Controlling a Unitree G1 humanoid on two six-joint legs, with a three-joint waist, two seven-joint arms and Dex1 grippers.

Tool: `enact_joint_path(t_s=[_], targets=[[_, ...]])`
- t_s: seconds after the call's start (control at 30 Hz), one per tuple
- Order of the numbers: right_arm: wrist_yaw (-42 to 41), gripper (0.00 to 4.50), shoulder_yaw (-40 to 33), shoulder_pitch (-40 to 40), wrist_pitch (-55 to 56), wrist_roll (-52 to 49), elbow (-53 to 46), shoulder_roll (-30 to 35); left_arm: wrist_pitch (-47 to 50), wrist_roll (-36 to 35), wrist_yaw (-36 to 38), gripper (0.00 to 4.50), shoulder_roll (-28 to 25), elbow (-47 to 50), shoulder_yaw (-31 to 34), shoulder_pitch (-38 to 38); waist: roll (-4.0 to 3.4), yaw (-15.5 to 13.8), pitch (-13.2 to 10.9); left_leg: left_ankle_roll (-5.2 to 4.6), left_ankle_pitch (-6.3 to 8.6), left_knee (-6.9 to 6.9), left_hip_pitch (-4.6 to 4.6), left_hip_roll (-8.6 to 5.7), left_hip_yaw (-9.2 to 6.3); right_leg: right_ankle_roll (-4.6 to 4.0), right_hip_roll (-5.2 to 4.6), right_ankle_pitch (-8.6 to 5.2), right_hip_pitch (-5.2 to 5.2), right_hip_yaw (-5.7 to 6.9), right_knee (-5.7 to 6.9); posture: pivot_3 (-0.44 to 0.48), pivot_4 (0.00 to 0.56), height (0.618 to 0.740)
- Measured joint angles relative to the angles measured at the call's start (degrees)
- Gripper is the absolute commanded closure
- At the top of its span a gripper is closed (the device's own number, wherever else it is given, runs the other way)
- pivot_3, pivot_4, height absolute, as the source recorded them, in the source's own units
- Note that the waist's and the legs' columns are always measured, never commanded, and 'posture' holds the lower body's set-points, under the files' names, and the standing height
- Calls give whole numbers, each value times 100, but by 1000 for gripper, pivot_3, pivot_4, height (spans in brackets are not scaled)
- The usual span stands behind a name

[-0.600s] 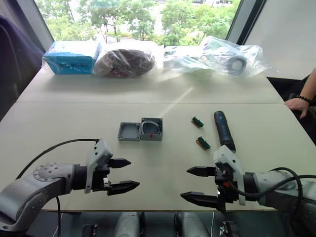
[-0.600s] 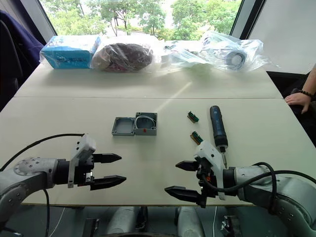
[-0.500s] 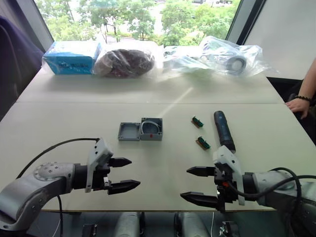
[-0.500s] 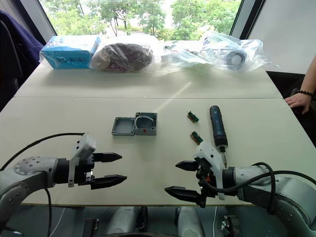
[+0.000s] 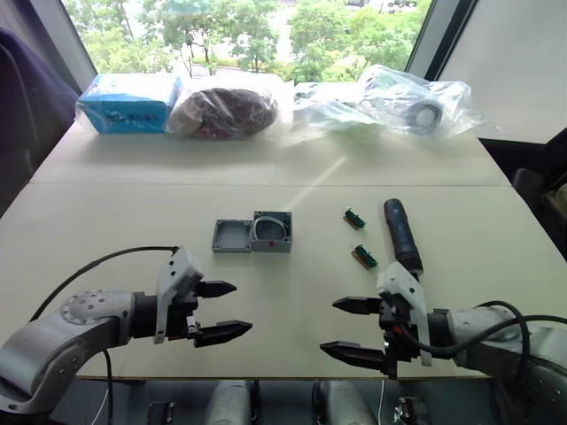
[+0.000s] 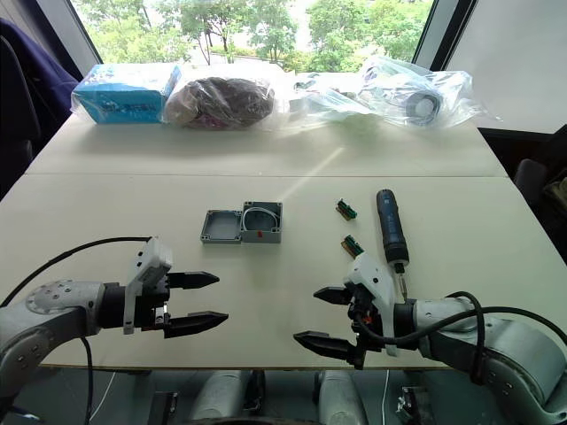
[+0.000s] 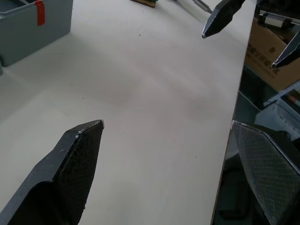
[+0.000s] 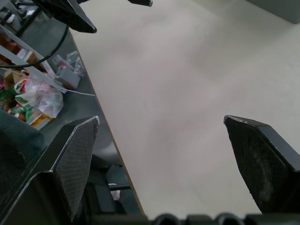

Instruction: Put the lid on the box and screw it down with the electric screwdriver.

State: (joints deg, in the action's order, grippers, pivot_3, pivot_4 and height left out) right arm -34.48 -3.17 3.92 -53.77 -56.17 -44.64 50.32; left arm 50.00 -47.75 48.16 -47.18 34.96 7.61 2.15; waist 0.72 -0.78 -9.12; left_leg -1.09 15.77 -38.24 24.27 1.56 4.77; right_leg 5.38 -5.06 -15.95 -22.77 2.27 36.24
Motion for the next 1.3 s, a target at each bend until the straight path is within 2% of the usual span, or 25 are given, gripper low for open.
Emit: enact_joint_path(t_s=[0.13, 0.23, 0.3, 0.33, 0.4, 0.47, 0.53, 0.6, 0.77, 0.87, 1.07, 1.17, 1.23, 1.3], targets=[[-21, 0, 2, -167, 47, 42, 223, -106, 192, -110, -182, 34, 45, -247, 19, -226, 0, -2, 0, 0, 0, 0, -1, 0, -1, 0, 2, 0, 0, 2, 2, 0, 150, 740], [163, 0, 3, -448, 2, 63, 305, -267, 502, -68, -377, 34, -185, -528, 18, -624, 2, 3, 0, 0, -1, -1, -2, 2, -2, 1, 6, 0, 0, 2, 5, 0, 150, 740], [437, 0, -42, -790, -211, -300, 447, -406, 712, -26, -263, 34, -516, -834, -43, -1191, 3, -4, -1, 2, -1, -2, -1, 1, -1, 1, 6, 0, -1, 3, 8, 0, 150, 740], [583, 0, -61, -1077, -314, -521, 465, -455, 719, 12, -95, 34, -650, -1039, -167, -1736, 5, -20, -2, 6, -4, -6, 6, 0, -6, 1, 7, 1, -5, 10, 8, 0, 150, 740], [769, 0, -149, -1463, -333, -704, 433, -532, 658, 175, 239, 34, -802, -1267, -459, -2671, 6, -31, -1, 5, -4, -8, 4, -5, -6, 1, 6, 0, 1, 11, 4, 0, 150, 740], [919, 0, -154, -1685, -290, -686, 426, -620, 439, 614, 684, 34, -927, -1583, -1065, -3571, 4, -15, 0, 18, -11, -7, 3, -8, -2, 4, 5, 0, 3, 7, 0, 0, 150, 740], [1011, 0, -89, -1791, -275, -583, 423, -655, -30, 1473, 1264, 34, -949, -2133, -2081, -4430, 5, -3, 0, 28, -17, -5, 6, -28, 6, 5, 8, 0, -2, 3, -2, 0, 150, 740], [1058, 0, -5, -1806, -259, -464, 429, -670, -488, 2164, 1693, 34, -695, -2740, -2821, -5037, 5, -3, 0, 28, -17, -6, 8, -28, 7, 5, 9, 0, -5, 2, 1, 0, 150, 740], [1063, 0, 200, -1643, -129, -22, 429, -697, -1440, 3242, 2464, 34, 174, -3900, -3851, -5832, 6, 0, -1, 8, -7, -9, 16, -25, 8, 7, 11, -1, -15, -2, 2, 0, 150, 740], [1118, 0, 252, -1516, -68, 144, 416, -807, -1857, 3659, 2741, 34, 653, -4395, -4169, -5925, 6, 12, -1, 11, -8, -10, 17, -20, 10, 8, 14, -1, -21, -7, 7, 0, 150, 740], [1339, 0, 261, -1261, -49, 286, 213, -947, -2344, 4266, 3018, 34, 1091, -5044, -4296, -5989, 6, 0, -1, 6, -6, -13, 20, 0, 10, 8, 24, -1, -27, -9, 13, 0, 150, 740], [1458, 0, 250, -1181, -50, 297, 112, -1023, -2537, 4536, 3073, 788, 1259, -5292, -4296, -6009, 6, -5, -1, 0, -3, -17, 20, 2, 9, 8, 23, -1, -25, -10, 13, 0, 150, 740], [1534, 0, 244, -1145, -51, 295, 76, -1060, -2636, 4642, 3101, 1483, 1359, -5416, -4293, -6009, 6, -5, -1, 0, -2, -18, 21, 3, 9, 8, 23, -1, -25, -10, 14, 0, 150, 740], [1622, 0, 214, -1120, -53, 294, 56, -1078, -2688, 4725, 3103, 2402, 1503, -5538, -4276, -6009, 6, -6, -1, -1, -2, -19, 22, 3, 8, 8, 23, -1, -26, -10, 14, 0, 150, 740]])
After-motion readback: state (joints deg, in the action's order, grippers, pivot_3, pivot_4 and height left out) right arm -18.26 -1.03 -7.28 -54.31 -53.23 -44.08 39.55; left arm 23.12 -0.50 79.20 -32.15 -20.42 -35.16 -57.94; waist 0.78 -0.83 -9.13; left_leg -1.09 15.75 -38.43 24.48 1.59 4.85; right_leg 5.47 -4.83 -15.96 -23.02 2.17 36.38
